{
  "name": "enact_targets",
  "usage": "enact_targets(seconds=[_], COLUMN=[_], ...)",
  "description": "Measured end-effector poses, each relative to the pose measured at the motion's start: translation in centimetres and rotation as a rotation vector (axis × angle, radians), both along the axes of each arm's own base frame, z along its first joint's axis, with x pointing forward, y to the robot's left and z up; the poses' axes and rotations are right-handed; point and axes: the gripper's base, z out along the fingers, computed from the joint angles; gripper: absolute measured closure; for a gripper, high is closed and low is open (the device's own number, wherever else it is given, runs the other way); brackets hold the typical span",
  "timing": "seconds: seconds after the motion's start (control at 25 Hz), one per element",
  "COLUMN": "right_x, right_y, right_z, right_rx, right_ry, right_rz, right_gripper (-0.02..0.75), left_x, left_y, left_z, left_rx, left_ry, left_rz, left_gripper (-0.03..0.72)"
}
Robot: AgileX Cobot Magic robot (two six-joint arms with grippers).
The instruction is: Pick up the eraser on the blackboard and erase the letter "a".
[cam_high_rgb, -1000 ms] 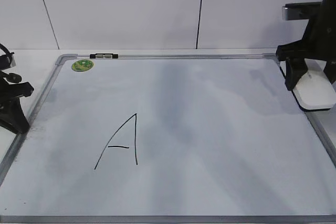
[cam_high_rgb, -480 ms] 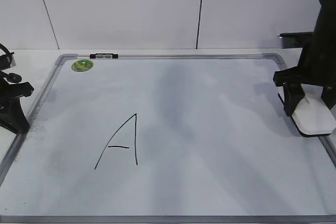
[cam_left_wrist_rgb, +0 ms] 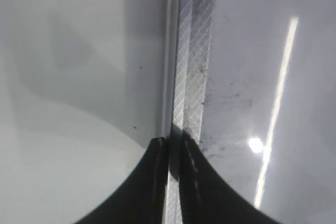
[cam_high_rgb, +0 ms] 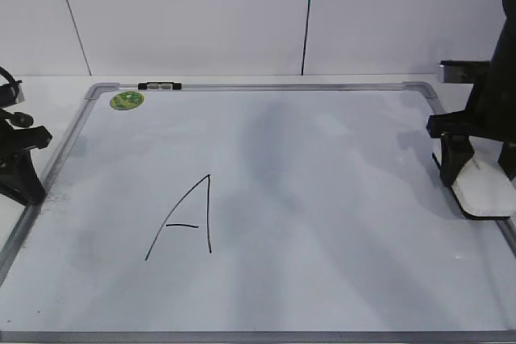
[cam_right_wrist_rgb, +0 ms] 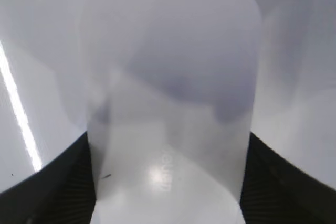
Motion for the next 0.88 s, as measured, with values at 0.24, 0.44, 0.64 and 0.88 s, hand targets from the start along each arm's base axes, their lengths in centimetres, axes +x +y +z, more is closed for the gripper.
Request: enact_targets(seconds=[0.24,0.44,0.64,0.88], right_x=[0.4,0.4,0.4,0.4], right_y=[0.2,0.2,0.2,0.3], right_z=[-1.9,-1.9,-1.9,-1.9], right_rx=[0.021,0.023,0.025,0.039], right_ry=[0.05,0.05,0.048,0.045], right_rz=[0.007,0.007,0.006,-0.009], right_gripper=[0.207,0.207,0.207,0.207], left_x=[0.0,0.0,0.0,0.0], left_y=[0.0,0.0,0.0,0.0], left_z=[0.0,0.0,0.0,0.0], left_rx=[0.0,0.0,0.0,0.0], left_ry=[0.0,0.0,0.0,0.0], left_rz=[0.0,0.0,0.0,0.0], left_gripper=[0.652,0.65,0.649,0.648])
